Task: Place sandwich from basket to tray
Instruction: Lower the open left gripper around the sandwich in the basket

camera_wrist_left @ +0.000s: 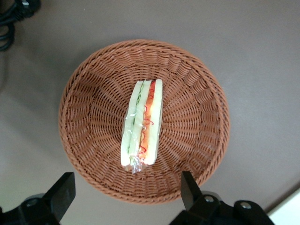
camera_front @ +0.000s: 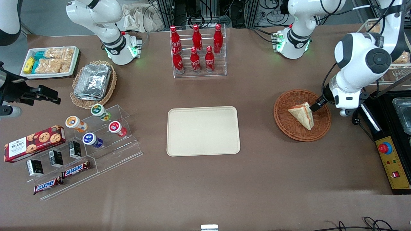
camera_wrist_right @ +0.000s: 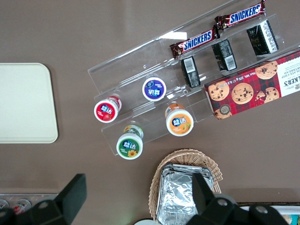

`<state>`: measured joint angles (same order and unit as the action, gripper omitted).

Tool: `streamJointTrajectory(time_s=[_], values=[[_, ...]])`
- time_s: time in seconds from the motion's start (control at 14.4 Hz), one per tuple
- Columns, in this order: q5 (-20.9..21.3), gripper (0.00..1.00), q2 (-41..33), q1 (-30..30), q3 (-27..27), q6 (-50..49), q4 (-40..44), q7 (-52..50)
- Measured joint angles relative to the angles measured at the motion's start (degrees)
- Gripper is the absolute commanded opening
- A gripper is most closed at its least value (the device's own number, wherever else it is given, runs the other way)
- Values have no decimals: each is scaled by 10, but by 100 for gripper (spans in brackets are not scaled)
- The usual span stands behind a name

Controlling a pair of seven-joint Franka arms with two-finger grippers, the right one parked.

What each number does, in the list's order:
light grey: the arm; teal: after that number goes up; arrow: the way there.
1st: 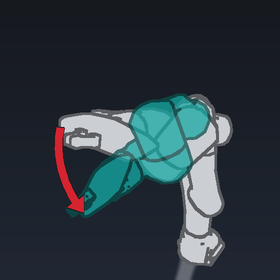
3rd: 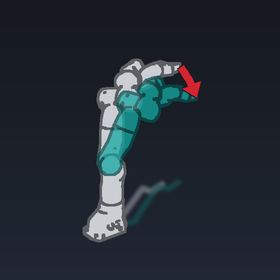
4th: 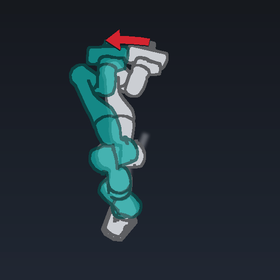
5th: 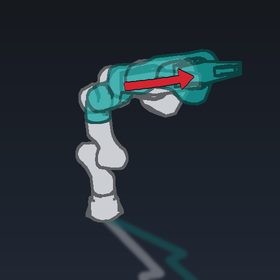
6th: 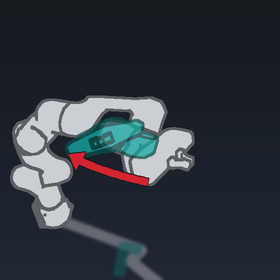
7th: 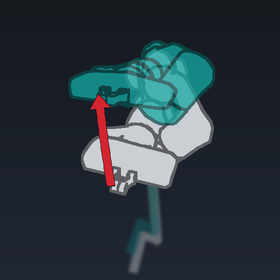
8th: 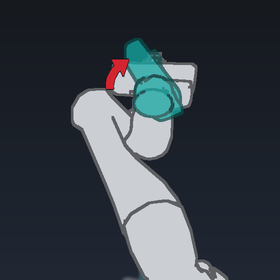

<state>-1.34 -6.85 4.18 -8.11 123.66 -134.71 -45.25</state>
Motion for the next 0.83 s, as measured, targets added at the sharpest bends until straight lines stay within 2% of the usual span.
streamJointTrajectory(time_s=[0.83], values=[[-1,100,56,0,1,202,-117,-22]])
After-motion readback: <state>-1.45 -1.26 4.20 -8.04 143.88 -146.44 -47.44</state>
